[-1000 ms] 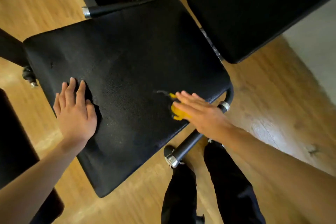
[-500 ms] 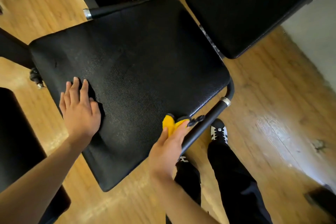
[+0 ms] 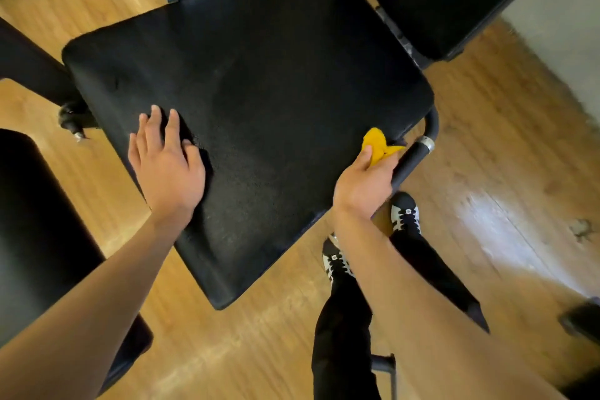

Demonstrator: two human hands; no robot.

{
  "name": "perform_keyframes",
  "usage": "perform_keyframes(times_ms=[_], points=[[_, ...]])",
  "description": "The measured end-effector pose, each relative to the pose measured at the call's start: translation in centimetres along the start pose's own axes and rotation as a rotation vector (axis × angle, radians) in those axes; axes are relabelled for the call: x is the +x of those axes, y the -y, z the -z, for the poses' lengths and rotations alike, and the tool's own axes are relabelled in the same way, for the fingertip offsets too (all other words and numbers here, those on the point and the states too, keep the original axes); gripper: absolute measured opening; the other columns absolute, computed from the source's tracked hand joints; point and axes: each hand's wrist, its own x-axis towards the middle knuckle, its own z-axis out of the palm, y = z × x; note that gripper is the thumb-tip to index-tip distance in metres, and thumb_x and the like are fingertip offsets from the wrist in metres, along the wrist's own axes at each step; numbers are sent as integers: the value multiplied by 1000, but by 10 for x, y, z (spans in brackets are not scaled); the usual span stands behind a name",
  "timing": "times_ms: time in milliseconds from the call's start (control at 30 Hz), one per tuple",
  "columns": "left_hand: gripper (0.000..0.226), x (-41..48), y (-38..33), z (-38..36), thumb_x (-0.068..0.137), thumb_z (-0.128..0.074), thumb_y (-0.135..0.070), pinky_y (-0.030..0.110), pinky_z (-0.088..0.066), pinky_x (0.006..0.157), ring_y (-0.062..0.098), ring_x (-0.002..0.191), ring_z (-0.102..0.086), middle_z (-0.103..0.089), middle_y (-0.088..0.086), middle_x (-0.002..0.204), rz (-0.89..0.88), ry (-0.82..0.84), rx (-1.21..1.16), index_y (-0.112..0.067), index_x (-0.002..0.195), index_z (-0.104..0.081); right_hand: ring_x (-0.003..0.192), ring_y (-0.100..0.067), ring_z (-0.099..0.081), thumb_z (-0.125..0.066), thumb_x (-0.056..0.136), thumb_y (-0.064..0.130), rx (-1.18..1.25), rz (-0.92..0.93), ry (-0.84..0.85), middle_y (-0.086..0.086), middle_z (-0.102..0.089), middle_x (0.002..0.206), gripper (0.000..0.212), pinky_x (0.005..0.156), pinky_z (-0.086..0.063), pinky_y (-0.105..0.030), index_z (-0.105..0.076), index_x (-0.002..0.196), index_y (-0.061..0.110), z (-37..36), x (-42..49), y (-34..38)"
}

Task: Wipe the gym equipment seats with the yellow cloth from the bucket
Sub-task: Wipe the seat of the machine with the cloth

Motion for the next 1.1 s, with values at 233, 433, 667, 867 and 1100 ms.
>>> perform_keyframes(times_ms=[233, 433, 667, 867, 1100], points=[[54, 0, 7, -2, 106, -31, -33, 48, -14, 128, 29, 156, -20, -29, 9, 167, -23, -9, 20, -16, 156, -39, 126, -11, -54, -44, 103, 32, 131, -3, 114, 6, -55, 139, 51, 106, -46, -35, -33, 150, 17, -21, -198, -62], [54, 0, 13, -2, 105, -33, -32, 48, -14, 127, 29, 156, -21, -30, 9, 166, -45, -10, -2, -16, 156, -40, 139, -13, -42, -44, 105, 30, 73, -30, 216, 2, -42, 153, 55, 116, -36, -33, -26, 155, 15, -20, -203, -65], [53, 1, 14, -1, 105, -36, -32, 49, -16, 126, 29, 155, -24, -33, 9, 165, -58, -22, -39, -15, 153, -44, 140, -21, -39, -40, 106, 34, -28, -4, 260, -7, -31, 159, 60, 108, -33, -19, -19, 156, 7, -8, -183, -45], [52, 0, 14, -3, 102, -40, -31, 46, -14, 127, 29, 154, -26, -38, 9, 162, -44, -51, -82, -14, 151, -48, 137, -31, -42, -37, 107, 34, -95, -35, 52, -13, -38, 153, 56, 110, -38, -44, -26, 151, 1, -23, -87, -19], [53, 1, 14, -2, 103, -36, -34, 46, -14, 127, 29, 154, -26, -37, 8, 163, -52, -46, -57, -15, 152, -46, 141, -25, -41, -37, 108, 33, -135, 10, -48, -8, -35, 158, 58, 111, -32, -28, -19, 158, 8, -15, -38, -1]])
